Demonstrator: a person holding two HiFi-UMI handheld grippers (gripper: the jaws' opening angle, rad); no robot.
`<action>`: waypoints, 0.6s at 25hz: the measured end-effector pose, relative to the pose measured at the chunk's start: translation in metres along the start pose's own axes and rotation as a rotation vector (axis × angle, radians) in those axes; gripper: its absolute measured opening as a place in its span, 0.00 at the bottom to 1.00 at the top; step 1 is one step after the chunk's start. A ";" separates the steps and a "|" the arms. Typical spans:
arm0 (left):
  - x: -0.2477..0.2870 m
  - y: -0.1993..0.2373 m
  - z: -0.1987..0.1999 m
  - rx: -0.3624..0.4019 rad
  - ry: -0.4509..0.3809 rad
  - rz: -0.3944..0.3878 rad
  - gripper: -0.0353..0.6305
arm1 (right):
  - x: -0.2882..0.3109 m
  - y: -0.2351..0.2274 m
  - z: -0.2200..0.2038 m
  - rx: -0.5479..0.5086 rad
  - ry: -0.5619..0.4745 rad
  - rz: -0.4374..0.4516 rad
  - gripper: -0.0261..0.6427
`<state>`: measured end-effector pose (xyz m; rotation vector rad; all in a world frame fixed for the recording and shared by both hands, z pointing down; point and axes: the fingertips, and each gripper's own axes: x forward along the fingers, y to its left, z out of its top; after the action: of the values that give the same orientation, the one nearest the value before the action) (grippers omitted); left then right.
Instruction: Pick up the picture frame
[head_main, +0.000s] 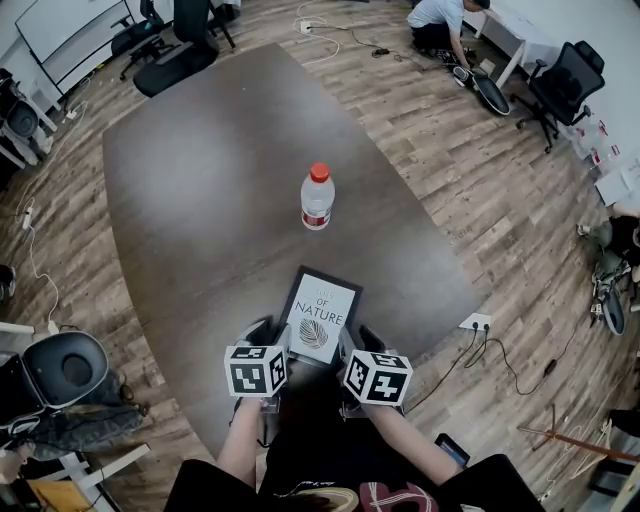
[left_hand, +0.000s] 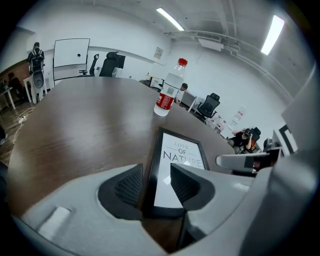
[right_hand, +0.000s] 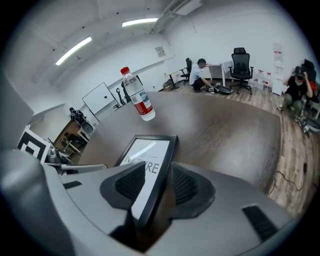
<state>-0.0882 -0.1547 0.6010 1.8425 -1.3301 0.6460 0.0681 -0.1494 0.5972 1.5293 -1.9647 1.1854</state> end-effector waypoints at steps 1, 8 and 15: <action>0.002 0.001 0.000 0.014 0.005 0.006 0.31 | 0.002 0.001 0.000 -0.006 0.005 0.004 0.26; 0.013 0.000 -0.002 0.092 0.046 0.046 0.31 | 0.010 -0.005 -0.006 0.008 0.040 -0.023 0.25; 0.024 0.002 -0.002 0.074 0.084 0.050 0.30 | 0.020 -0.005 -0.012 0.008 0.086 -0.044 0.24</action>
<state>-0.0825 -0.1671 0.6207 1.8244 -1.3167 0.7999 0.0635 -0.1520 0.6200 1.4921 -1.8643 1.2218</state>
